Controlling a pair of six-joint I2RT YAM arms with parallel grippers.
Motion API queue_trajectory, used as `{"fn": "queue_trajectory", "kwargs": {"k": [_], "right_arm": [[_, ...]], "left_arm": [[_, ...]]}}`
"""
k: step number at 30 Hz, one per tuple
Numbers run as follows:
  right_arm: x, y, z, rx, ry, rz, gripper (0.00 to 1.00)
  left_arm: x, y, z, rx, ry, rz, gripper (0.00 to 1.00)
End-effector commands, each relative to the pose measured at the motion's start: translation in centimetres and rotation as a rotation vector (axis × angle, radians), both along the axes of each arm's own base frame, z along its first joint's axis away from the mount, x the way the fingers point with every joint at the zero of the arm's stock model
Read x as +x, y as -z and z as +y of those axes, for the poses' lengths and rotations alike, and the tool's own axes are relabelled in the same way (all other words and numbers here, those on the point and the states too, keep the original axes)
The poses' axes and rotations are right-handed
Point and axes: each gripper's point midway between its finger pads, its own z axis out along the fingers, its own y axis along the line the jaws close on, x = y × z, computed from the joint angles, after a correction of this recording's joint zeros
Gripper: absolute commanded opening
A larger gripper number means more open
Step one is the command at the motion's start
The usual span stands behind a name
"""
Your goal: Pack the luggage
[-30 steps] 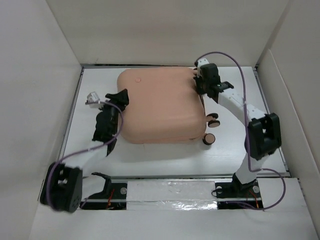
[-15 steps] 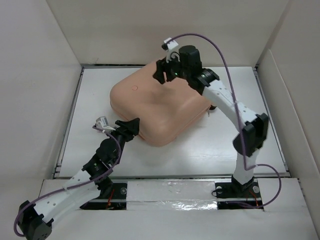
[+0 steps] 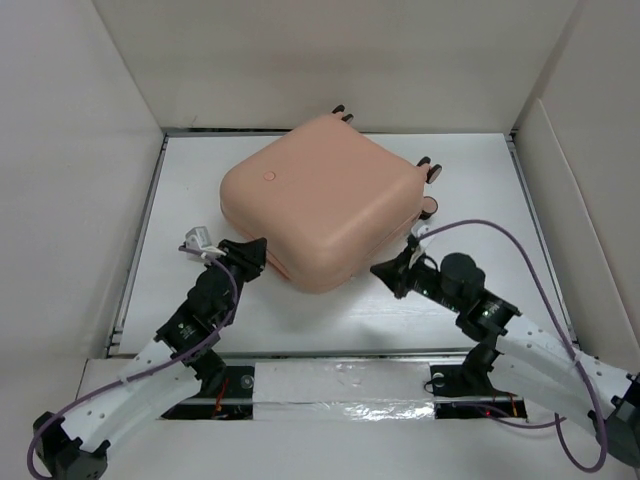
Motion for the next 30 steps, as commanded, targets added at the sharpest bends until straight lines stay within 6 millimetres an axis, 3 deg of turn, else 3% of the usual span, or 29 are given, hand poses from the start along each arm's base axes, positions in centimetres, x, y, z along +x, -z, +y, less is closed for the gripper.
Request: {"fn": "queue_trajectory", "kwargs": {"k": [1,4,8,9,10,11,12,13,14,17,20,24,29,30], "right_arm": [[0.0,-0.4,0.4,0.113,0.019,-0.024,0.00],[1.0,1.9,0.0,0.035,0.086,0.038,0.00],[2.0,3.1,-0.6,-0.003,0.146,0.054,0.00],[1.7,3.7,-0.5,-0.009,0.130,0.053,0.04],[1.2,3.2,0.3,0.009,0.070,0.017,0.13],[1.0,3.3,0.5,0.029,0.052,-0.009,0.33],[0.9,4.3,0.4,0.012,0.050,0.005,0.41],[1.3,4.0,0.4,0.036,0.065,-0.017,0.47],[1.5,4.3,0.3,0.037,0.076,-0.019,0.50],[3.3,5.2,-1.1,0.008,0.176,-0.025,0.48],[4.7,5.4,-1.6,-0.014,0.185,-0.049,0.47],[5.5,6.3,-1.9,-0.034,0.204,-0.033,0.49],[5.7,6.1,-0.8,-0.037,0.151,-0.055,0.48],[5.8,5.7,-0.4,-0.035,0.135,-0.065,0.47]], "left_arm": [[0.7,1.0,-1.8,0.017,0.069,0.031,0.22],[2.6,-0.2,-3.7,0.046,0.093,0.029,0.27],[5.4,-1.7,-7.0,0.039,0.147,-0.008,0.32],[5.7,-2.9,-7.8,0.025,0.171,-0.022,0.32],[5.9,-3.1,-8.2,0.026,0.182,-0.022,0.33],[5.9,-3.2,-8.4,0.022,0.191,-0.024,0.32],[5.6,-3.3,-8.2,0.018,0.191,-0.026,0.31],[5.4,-3.3,-7.7,0.017,0.180,-0.031,0.30],[4.3,-4.3,-6.9,-0.005,0.172,-0.064,0.30],[2.4,-1.6,-3.6,0.038,0.098,-0.019,0.28],[0.6,3.5,-1.2,0.088,0.067,0.104,0.27],[-1.2,7.9,-1.2,0.072,0.111,0.190,0.31],[0.0,8.8,-2.6,0.089,0.138,0.215,0.55],[0.6,8.1,-2.9,0.087,0.141,0.207,0.60]]}}
